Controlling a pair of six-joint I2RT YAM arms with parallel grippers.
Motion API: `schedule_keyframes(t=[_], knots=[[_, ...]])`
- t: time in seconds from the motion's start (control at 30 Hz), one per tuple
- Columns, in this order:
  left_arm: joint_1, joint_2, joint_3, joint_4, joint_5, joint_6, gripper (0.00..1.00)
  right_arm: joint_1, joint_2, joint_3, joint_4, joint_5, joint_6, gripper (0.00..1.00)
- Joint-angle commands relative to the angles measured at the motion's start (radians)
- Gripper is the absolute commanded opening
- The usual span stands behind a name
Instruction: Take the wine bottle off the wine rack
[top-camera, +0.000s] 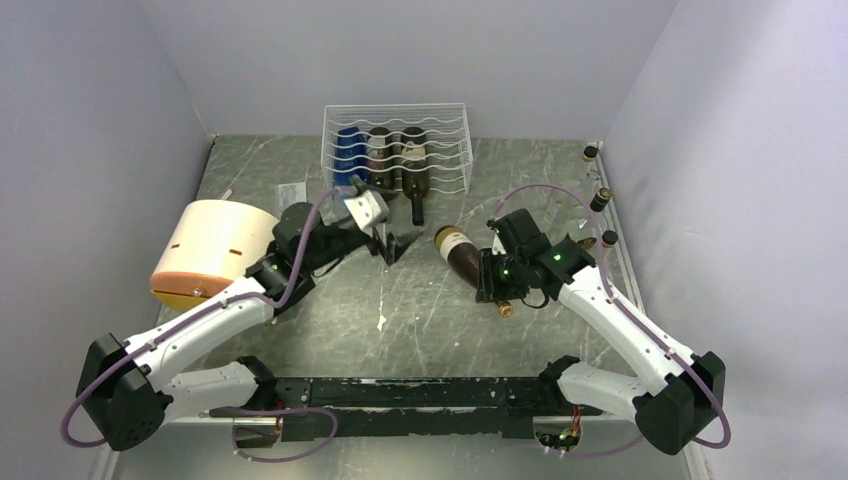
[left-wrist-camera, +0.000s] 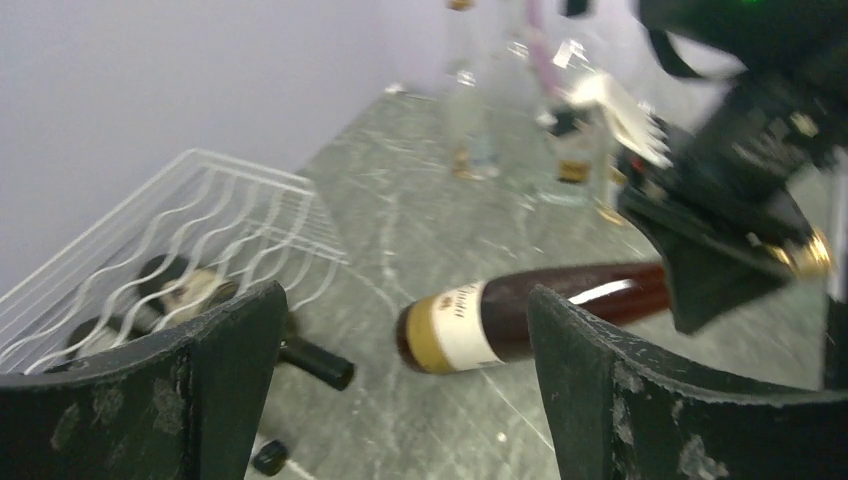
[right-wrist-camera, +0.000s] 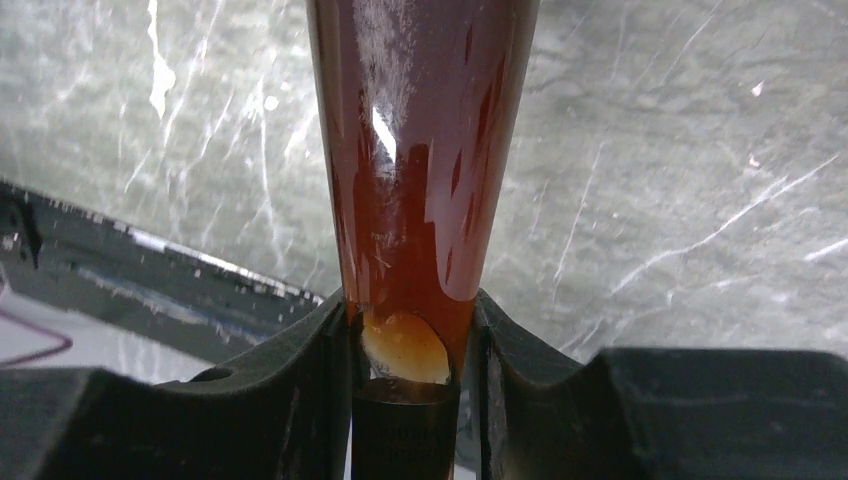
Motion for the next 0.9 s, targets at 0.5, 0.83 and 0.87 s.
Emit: schedule_keyframes(t=[0.5,0.83,0.87], knots=[[-0.263,0.112,-0.065,-0.106,0.187,0.410,0.97,0.001,0.040,0.159,0.118,-0.437,-0.198,0.00],[-0.355,0.243,-0.099,-0.035,-0.026,0.520,0.93,0.010,0.039,0.159,0.100,-0.649,-0.255,0.00],[-0.359,0.251,-0.101,-0.017,-0.044,0.526,0.93,0.010,0.034,0.151,0.098,-0.666,-0.262,0.00]])
